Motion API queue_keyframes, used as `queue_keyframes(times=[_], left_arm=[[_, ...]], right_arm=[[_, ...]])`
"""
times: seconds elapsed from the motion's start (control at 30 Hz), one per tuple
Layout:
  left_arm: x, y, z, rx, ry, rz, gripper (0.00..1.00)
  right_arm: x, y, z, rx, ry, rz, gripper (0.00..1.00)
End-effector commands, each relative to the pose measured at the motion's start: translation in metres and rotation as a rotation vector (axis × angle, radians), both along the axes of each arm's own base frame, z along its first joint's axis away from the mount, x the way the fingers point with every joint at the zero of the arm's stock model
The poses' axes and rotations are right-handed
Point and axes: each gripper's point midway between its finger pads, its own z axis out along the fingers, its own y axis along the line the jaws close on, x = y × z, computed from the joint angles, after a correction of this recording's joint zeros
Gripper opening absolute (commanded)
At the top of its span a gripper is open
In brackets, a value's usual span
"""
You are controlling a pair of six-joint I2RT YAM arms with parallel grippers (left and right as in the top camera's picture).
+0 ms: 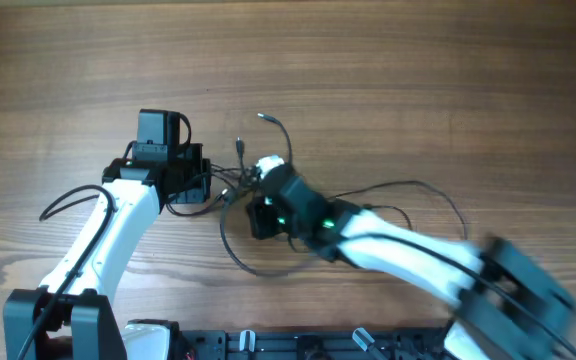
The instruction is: Untangle cables
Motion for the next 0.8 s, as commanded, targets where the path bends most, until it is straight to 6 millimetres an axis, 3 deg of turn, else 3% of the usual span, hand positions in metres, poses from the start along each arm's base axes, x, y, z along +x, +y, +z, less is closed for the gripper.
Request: queue_keyframes(times=[0.0, 0.07, 0.13, 0.17, 0.2, 0.27, 0.33, 0.37, 0.43, 0.5, 0.53, 0.6, 0.63, 0.77], left_arm=[[-0.013, 0.039, -0.007, 0.224, 0.040, 0.021, 0.04], [-0.029, 0.055, -0.011, 0.313, 0.106, 0.044, 0.04], [-0.036, 0.062, -0.013, 0.350, 0.136, 0.050, 0.04], [-0.037, 0.062, -0.013, 0.349, 0.139, 0.049, 0.04], [-0.037, 0.062, -0.013, 0.349, 0.141, 0.049, 0.05], [-0.038, 0.062, -0.013, 0.350, 0.145, 0.048, 0.10], [-0.040, 0.062, -0.014, 0.350, 0.153, 0.047, 0.12], [-0.041, 0.062, -0.014, 0.351, 0.158, 0.046, 0.13], [-0.044, 0.062, -0.015, 0.352, 0.171, 0.043, 0.14], [-0.046, 0.062, -0.015, 0.353, 0.178, 0.042, 0.15], [-0.047, 0.062, -0.015, 0.354, 0.181, 0.042, 0.16], [-0.049, 0.063, -0.016, 0.354, 0.189, 0.040, 0.18], [-0.051, 0.063, -0.016, 0.355, 0.197, 0.039, 0.19], [-0.052, 0.063, -0.017, 0.356, 0.201, 0.039, 0.23]], right_arm=[[-0.008, -0.027, 0.130, 0.155, -0.312, 0.126, 0.04], [-0.001, -0.078, 0.186, 0.172, -0.464, 0.006, 0.05], [0.004, -0.126, 0.207, 0.138, -0.515, -0.133, 0.04], [0.009, -0.153, 0.206, 0.082, -0.528, -0.227, 0.04], [0.016, -0.189, 0.196, -0.032, -0.523, -0.360, 0.04], [0.019, -0.244, 0.164, -0.195, -0.413, -0.594, 0.04], [0.014, -0.262, 0.135, -0.225, -0.258, -0.723, 0.06], [0.006, -0.276, 0.108, -0.272, -0.114, -0.830, 0.12], [-0.004, -0.304, 0.068, -0.396, 0.064, -1.035, 0.09], [0.003, -0.312, 0.044, -0.492, 0.124, -1.073, 0.08], [0.012, -0.309, 0.029, -0.501, 0.171, -1.078, 0.25], [0.019, -0.294, 0.008, -0.499, 0.250, -0.969, 0.84], [0.017, -0.289, 0.001, -0.494, 0.291, -0.949, 1.00], [-0.003, -0.291, -0.003, -0.473, 0.402, -1.031, 1.00]])
